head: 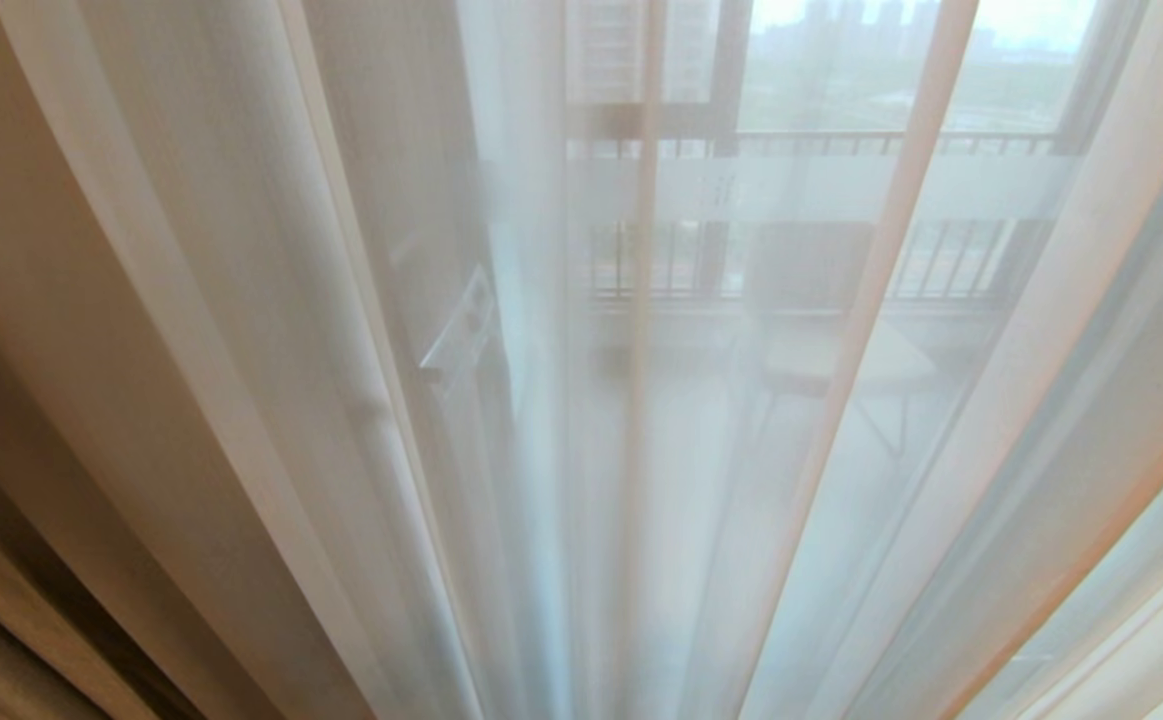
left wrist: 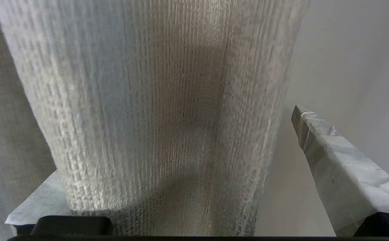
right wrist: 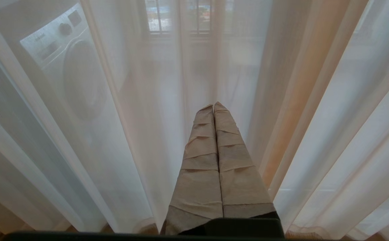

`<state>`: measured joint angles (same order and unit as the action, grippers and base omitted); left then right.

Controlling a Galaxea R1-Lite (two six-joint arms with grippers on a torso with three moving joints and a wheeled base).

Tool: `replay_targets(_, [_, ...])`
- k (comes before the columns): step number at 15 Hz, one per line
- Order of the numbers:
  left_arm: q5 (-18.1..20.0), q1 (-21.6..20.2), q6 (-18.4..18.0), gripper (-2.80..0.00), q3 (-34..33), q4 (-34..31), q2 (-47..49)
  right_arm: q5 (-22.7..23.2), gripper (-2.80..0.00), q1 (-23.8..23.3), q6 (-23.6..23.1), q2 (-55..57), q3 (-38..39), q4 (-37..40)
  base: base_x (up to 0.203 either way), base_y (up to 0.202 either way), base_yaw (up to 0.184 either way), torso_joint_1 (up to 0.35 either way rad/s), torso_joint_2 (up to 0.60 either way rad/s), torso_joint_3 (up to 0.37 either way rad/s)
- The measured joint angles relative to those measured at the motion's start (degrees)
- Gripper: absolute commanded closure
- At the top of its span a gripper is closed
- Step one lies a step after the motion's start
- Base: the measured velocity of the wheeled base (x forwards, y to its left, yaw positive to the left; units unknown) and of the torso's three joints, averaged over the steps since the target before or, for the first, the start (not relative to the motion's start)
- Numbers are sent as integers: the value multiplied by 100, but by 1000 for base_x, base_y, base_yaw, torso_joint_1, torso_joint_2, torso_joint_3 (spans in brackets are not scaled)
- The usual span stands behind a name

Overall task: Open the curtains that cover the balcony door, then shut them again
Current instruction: Close the outer curtains on both sides

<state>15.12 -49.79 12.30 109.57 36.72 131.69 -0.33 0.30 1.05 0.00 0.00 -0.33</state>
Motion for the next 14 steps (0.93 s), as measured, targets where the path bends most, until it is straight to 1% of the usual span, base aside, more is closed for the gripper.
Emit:
replay_targets(3, [38,59,19,-280,119,101,111,-2,0,2,-1,0,0,0,0,0,0,0,0,0])
replay_targets(6, [40,36,14,-280,372,117,240,0,0,-1,-1,0,0,0,0,0,0,0,0,0])
replay_targets(9, [38,-24,19,-280,418,269,325,0,0,-1,-1,0,0,0,0,0,0,0,0,0])
replay_targets(12, [45,-24,19,-280,424,285,374,-3,0,0,0,0,0,0,0,0,0,0,0,0])
replay_targets(13, [45,-13,18,0,424,296,387,-2,0,0,-4,0,0,0,0,0,0,0,0,0])
replay_targets(14, [45,-2,21,0,427,333,394,-3,0,5,-1,0,0,0,0,0,0,0,0,0])
